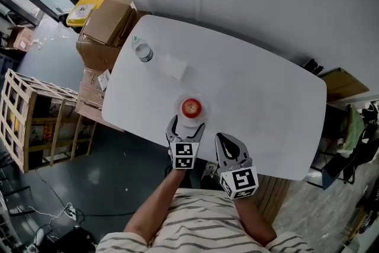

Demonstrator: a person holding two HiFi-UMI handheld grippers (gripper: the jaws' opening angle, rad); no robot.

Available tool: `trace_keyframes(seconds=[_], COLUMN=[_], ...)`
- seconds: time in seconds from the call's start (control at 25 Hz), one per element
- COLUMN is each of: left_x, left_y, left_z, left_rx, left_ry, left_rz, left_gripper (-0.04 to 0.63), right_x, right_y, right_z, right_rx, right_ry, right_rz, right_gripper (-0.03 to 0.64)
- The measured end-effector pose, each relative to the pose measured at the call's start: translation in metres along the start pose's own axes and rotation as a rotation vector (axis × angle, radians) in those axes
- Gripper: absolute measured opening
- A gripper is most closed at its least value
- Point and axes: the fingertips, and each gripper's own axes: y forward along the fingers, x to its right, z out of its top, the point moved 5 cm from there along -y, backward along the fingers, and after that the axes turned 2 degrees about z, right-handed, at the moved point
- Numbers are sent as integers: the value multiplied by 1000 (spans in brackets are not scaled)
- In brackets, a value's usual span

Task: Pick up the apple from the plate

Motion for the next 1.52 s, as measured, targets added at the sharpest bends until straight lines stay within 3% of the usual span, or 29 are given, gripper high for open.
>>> trace_keyframes(seconds=[0.36,1.52], left_x=[-7,-9], left_y=[27,53], left_z=[-14,-13], left_rx=[-71,-70], left_ry=[27,103], left_rz=[25,38], left_gripper=[424,422], right_x=[4,4], right_y=[-4,-9], right_z=[0,1], right_rx=[-1,-1], right_ry=[-2,-6], right_rz=[-11,-44], right_gripper=[9,10])
